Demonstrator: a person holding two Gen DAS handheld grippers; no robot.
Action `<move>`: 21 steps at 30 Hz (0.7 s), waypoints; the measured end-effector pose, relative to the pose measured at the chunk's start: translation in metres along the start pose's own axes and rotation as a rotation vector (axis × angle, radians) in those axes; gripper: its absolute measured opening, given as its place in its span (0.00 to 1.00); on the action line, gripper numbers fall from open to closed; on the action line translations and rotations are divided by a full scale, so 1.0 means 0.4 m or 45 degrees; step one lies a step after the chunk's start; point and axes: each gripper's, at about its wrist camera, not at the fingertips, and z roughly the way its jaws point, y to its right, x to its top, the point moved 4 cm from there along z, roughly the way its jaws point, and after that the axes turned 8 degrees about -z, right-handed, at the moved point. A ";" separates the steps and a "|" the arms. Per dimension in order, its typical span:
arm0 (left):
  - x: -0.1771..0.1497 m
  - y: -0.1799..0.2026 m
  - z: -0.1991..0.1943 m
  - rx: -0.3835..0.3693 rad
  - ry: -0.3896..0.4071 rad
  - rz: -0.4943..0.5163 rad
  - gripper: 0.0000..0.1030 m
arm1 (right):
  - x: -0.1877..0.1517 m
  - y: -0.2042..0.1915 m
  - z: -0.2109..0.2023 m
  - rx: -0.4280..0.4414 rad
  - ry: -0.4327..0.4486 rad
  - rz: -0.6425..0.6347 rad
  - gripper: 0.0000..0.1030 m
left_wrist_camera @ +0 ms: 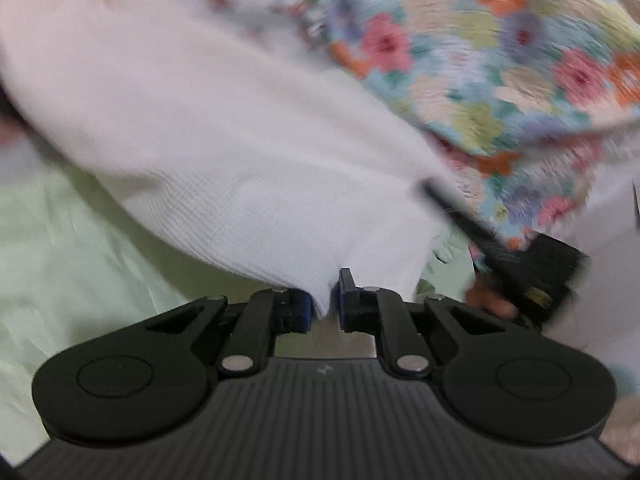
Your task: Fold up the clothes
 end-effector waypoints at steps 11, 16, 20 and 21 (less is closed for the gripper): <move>-0.079 -0.073 0.122 0.460 -0.263 0.202 0.24 | -0.107 0.076 0.055 -0.072 -0.165 0.140 0.13; -0.037 0.027 0.058 0.431 0.046 0.525 0.34 | -0.130 0.073 0.086 0.042 -0.224 0.268 0.50; -0.057 0.101 0.082 0.432 0.001 0.851 0.48 | -0.158 0.058 0.118 0.120 -0.320 0.308 0.53; -0.072 0.112 0.093 0.452 -0.041 0.940 0.48 | -0.165 0.054 0.126 0.139 -0.344 0.318 0.48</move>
